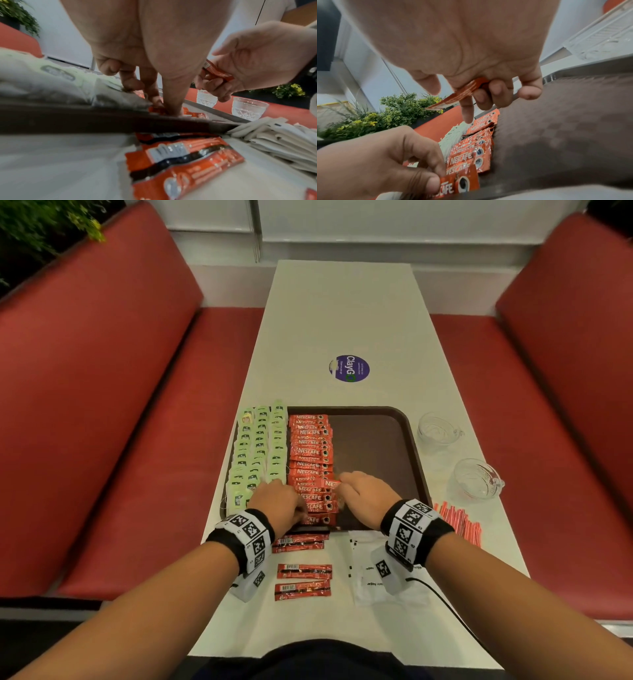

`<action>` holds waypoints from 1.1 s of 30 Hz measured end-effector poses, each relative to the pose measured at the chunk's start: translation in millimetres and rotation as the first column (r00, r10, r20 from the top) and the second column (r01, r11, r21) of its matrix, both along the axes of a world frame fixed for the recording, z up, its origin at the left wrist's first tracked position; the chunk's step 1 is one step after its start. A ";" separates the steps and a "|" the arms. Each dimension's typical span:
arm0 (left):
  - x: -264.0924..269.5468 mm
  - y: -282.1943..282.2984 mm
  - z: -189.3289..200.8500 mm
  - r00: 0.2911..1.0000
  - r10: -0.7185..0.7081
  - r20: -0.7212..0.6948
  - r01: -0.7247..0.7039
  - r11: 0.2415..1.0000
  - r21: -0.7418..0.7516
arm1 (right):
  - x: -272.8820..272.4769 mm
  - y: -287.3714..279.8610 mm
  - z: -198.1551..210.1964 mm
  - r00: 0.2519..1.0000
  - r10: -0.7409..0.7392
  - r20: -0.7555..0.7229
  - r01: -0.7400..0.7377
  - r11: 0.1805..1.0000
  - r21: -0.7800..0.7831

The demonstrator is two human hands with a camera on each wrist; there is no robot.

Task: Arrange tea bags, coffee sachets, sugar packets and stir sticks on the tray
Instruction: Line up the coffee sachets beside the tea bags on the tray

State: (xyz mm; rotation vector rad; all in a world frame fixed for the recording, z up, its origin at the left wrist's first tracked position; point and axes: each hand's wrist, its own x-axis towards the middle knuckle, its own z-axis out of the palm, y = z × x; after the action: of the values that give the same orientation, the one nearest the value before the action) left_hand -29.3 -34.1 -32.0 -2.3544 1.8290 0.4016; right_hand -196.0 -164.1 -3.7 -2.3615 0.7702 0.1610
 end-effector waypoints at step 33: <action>-2.0 -2.8 22.8 0.986 0.020 -0.164 -0.058 0.972 -0.228 | 2.8 0.5 -1.0 0.996 0.013 -0.090 -0.017 0.999 -0.035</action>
State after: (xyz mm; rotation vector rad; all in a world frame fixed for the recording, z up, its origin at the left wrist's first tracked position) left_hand -31.3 -36.9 -9.1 -2.5843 2.0024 0.4132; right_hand -193.2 -163.5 -4.7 -2.4075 0.8041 0.2638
